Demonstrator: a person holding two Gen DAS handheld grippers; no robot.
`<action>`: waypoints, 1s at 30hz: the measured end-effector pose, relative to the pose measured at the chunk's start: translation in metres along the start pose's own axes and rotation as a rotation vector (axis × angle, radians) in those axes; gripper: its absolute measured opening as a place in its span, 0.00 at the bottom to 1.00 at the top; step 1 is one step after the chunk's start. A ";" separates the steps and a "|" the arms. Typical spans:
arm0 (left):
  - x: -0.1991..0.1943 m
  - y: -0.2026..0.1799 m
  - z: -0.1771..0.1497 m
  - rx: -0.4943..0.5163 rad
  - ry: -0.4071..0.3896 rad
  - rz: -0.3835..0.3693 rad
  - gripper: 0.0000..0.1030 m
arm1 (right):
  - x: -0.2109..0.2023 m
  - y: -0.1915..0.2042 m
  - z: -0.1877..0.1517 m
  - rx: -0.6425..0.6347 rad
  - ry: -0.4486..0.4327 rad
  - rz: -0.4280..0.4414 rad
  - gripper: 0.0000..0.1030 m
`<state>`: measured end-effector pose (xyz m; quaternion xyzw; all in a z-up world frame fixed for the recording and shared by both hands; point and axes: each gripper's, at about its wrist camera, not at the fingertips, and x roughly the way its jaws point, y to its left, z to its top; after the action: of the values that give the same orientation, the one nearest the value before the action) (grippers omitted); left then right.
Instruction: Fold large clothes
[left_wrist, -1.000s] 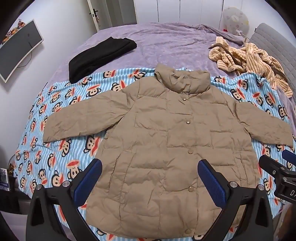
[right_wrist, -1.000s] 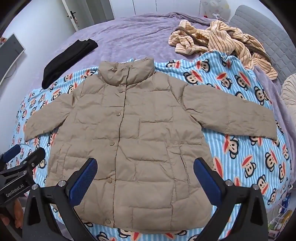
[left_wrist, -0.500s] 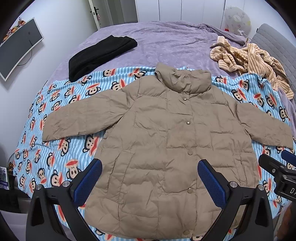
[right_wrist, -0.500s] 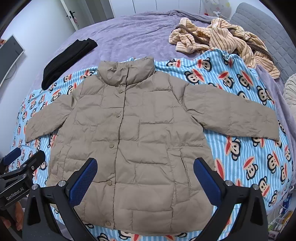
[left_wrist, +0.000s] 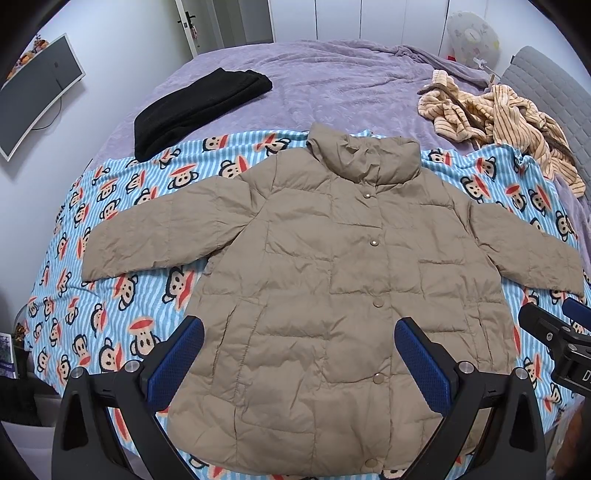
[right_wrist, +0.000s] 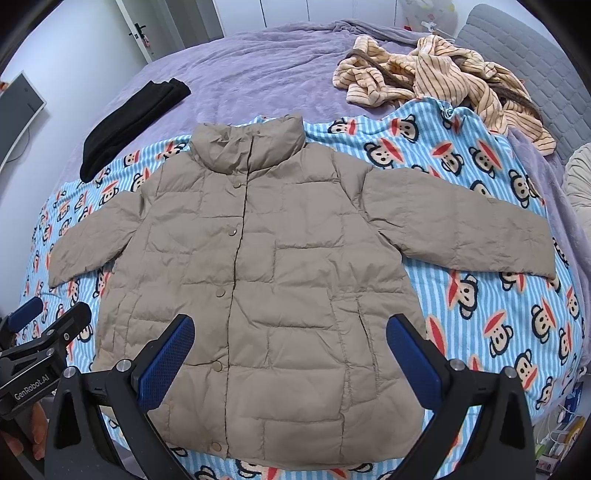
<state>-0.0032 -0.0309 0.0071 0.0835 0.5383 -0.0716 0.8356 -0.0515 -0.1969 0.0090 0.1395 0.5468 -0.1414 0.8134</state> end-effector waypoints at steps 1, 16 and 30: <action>0.000 0.000 0.000 0.000 0.000 0.000 1.00 | 0.000 0.000 0.000 -0.002 0.000 0.001 1.00; 0.002 0.000 -0.001 0.000 0.000 0.001 1.00 | -0.001 0.000 0.001 -0.002 0.000 0.001 1.00; 0.002 0.001 -0.002 -0.002 0.001 0.000 1.00 | -0.001 0.000 0.001 -0.002 0.001 0.001 1.00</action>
<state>-0.0042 -0.0300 0.0046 0.0826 0.5387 -0.0708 0.8354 -0.0515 -0.1975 0.0102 0.1389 0.5474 -0.1403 0.8133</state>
